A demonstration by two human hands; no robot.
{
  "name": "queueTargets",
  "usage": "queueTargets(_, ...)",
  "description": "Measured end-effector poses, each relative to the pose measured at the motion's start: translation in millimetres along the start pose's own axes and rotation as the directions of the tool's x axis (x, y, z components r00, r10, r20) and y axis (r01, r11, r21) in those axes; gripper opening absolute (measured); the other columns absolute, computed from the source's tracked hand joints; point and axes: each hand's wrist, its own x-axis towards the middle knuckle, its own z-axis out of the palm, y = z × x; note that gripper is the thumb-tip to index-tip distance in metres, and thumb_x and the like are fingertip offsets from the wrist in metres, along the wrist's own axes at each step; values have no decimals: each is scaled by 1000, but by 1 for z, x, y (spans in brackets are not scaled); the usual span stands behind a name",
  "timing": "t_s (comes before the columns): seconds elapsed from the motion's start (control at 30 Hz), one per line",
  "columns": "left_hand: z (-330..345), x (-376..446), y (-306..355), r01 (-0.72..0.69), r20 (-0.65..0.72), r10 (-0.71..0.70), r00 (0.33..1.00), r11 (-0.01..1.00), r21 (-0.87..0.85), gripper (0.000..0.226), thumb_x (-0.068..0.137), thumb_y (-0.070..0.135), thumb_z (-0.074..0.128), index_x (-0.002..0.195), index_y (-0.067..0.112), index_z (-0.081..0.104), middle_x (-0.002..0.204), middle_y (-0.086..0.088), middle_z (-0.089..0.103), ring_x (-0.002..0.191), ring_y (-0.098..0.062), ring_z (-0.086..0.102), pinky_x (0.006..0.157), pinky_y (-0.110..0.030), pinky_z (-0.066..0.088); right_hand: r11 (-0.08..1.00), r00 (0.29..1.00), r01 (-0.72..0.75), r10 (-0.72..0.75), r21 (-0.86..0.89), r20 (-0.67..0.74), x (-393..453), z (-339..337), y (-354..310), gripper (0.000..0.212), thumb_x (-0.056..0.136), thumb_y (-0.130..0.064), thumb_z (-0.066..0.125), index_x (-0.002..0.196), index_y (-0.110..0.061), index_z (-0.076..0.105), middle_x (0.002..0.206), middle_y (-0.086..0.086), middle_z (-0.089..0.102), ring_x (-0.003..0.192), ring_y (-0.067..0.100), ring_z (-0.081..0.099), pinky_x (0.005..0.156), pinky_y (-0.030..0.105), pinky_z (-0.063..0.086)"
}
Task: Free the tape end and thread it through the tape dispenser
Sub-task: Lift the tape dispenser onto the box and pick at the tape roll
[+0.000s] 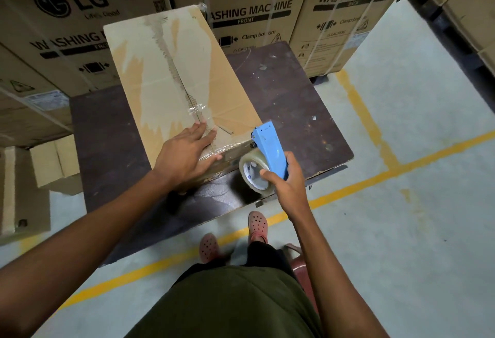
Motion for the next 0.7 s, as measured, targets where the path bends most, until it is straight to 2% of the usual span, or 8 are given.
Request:
queueTargets(0.1, -13, -1, -3, 36, -53, -45, 998, 986, -165, 71, 100, 65, 47, 155, 21, 60, 158, -9, 59, 147, -29, 58, 120, -48, 50, 999, 998, 50, -50, 8, 37, 13, -4, -4, 32, 83, -32, 75, 103, -20, 54, 85, -18, 55, 75, 4, 53, 67, 20, 45)
queueTargets(0.2, -27, 1, -3, 89, -173, -150, 973, 944, -319, 53, 102, 47, 60, 149, 25, 66, 144, -6, 72, 127, -29, 73, 106, -45, 60, 998, 997, 62, -62, -12, 44, 26, -2, -12, 45, 80, -40, 83, 107, -18, 53, 91, -13, 57, 80, 6, 57, 74, 30, 50)
queueTargets(0.3, -36, 1, -4, 103, -251, -215, 944, 914, -394, 46, 103, 42, 61, 146, 27, 69, 140, -2, 74, 125, -26, 75, 102, -44, 62, 999, 993, 47, -44, -24, 107, 40, 0, -24, 58, 77, -44, 88, 117, -25, 50, 105, -16, 61, 92, -2, 62, 83, 27, 55)
queueTargets(0.37, -42, 2, -5, 86, -279, -222, 934, 899, -429, 44, 104, 41, 62, 146, 29, 69, 140, 2, 73, 128, -21, 72, 104, -44, 61, 998, 984, 57, -57, 2, 171, 51, 3, -29, 55, 80, -52, 82, 119, -27, 52, 108, -11, 66, 95, 5, 65, 86, 30, 56)
queueTargets(0.43, -50, 4, -6, 35, -306, -199, 931, 882, -469, 43, 103, 39, 65, 145, 28, 70, 141, 2, 73, 131, -17, 70, 107, -43, 60, 994, 975, 75, -90, 81, 204, 60, 7, -33, 45, 88, -54, 73, 118, -23, 59, 101, -3, 67, 87, 14, 62, 82, 32, 54)
queueTargets(0.57, -62, 11, -2, -126, -379, -78, 922, 865, -485, 38, 99, 32, 77, 133, 16, 78, 135, -3, 77, 128, -16, 73, 109, -43, 60, 965, 960, 53, -120, 255, 252, 76, 19, -46, 36, 104, -33, 60, 120, -2, 64, 101, 6, 64, 89, 16, 57, 75, 17, 53)
queueTargets(0.63, -68, 16, 1, -163, -408, -57, 911, 860, -484, 32, 95, 28, 83, 125, 15, 82, 127, -2, 81, 121, -15, 76, 99, -41, 63, 945, 947, 4, -109, 327, 302, 83, 26, -52, 48, 102, -39, 62, 123, 5, 62, 105, 14, 64, 95, 24, 57, 80, 24, 57)
queueTargets(0.7, -72, 19, 1, -164, -423, -65, 904, 861, -482, 30, 92, 29, 86, 120, 18, 84, 119, 1, 82, 113, -15, 77, 84, -40, 65, 927, 929, -50, -93, 371, 359, 89, 31, -56, 59, 98, -49, 66, 125, 4, 63, 108, 19, 64, 101, 31, 56, 93, 45, 54)
